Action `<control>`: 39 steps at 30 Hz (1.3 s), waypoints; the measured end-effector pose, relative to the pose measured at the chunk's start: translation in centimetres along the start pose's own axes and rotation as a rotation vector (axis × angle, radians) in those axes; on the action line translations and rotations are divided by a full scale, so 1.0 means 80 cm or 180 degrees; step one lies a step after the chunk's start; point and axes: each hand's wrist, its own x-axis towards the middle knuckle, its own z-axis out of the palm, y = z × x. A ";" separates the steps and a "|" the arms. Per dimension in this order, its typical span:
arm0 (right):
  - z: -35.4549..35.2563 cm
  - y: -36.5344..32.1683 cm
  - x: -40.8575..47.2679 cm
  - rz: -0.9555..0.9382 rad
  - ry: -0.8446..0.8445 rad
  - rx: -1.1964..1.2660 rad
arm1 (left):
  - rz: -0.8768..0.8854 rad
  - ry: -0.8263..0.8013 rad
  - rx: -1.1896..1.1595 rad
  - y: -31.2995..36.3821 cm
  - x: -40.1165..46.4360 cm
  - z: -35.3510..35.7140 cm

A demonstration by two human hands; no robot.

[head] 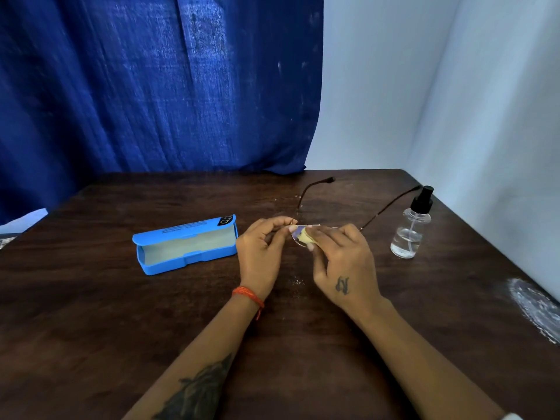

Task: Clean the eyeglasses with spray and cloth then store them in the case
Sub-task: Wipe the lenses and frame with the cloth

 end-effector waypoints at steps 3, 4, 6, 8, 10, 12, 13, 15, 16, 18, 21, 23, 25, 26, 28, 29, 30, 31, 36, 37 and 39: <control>0.007 -0.004 0.000 0.0001 -0.0283 -0.0056 | -0.0069 0.0032 -0.0020 0.000 0.000 0.001; 0.008 -0.003 0.000 -0.0052 -0.0338 -0.0031 | -0.0071 0.0033 -0.0031 -0.001 -0.001 0.001; 0.006 -0.001 0.001 -0.0133 -0.0329 0.0137 | -0.0060 0.0015 -0.0060 -0.001 -0.002 0.002; 0.005 0.002 0.003 -0.0122 -0.0209 0.0403 | -0.0072 -0.0008 -0.0125 0.001 -0.003 0.003; 0.002 0.004 0.005 -0.0072 -0.0103 0.0626 | -0.0051 -0.0022 -0.0128 0.001 -0.003 0.003; 0.000 0.007 0.004 -0.0070 -0.0063 0.0735 | -0.0056 -0.0027 -0.0151 0.000 -0.002 0.003; -0.002 0.009 0.003 -0.0099 -0.0066 0.0757 | -0.0085 -0.0011 -0.0178 -0.001 -0.001 0.001; -0.005 0.011 0.001 -0.0141 -0.0091 0.0741 | -0.0118 0.0025 -0.0199 -0.004 0.002 -0.002; -0.007 0.011 0.000 -0.0136 -0.0079 0.0675 | -0.0104 0.0024 -0.0182 -0.005 0.003 -0.004; -0.008 0.008 -0.001 -0.0130 -0.0019 0.0352 | -0.0051 -0.0005 -0.0138 -0.003 0.001 -0.005; -0.004 -0.005 0.000 -0.0056 -0.0039 -0.0111 | 0.0120 0.0001 0.0008 -0.002 0.001 -0.003; 0.000 -0.015 0.003 0.0073 -0.0077 -0.0116 | 0.0250 0.0056 0.0156 0.000 0.002 -0.002; 0.002 -0.022 0.004 0.0170 -0.0183 -0.0102 | 0.0289 0.0062 0.0190 0.001 0.000 0.000; 0.003 -0.022 0.003 0.0152 -0.0269 -0.0128 | 0.0284 0.0054 0.0174 0.002 -0.002 0.000; 0.005 -0.018 0.002 0.0071 -0.0330 -0.0075 | 0.0225 0.0038 0.0061 0.002 -0.005 0.002; 0.005 -0.016 0.002 0.0058 -0.0302 0.0011 | 0.0176 0.0033 -0.0023 0.002 -0.006 0.002; 0.006 -0.014 0.003 0.0058 -0.0235 0.0116 | 0.0133 0.0024 -0.0104 0.002 -0.006 0.002; 0.005 -0.012 0.003 0.0068 -0.0153 0.0228 | 0.0109 0.0013 -0.0166 0.003 -0.006 0.003; -0.004 -0.008 0.003 -0.0083 0.0152 0.0389 | 0.0107 0.0029 -0.0195 0.001 -0.006 0.005; -0.005 -0.006 0.002 -0.0136 0.0162 0.0385 | 0.0106 0.0041 -0.0191 0.000 -0.005 0.004; -0.005 -0.003 0.001 -0.0205 0.0173 0.0340 | 0.0134 0.0090 -0.0148 -0.001 -0.002 0.001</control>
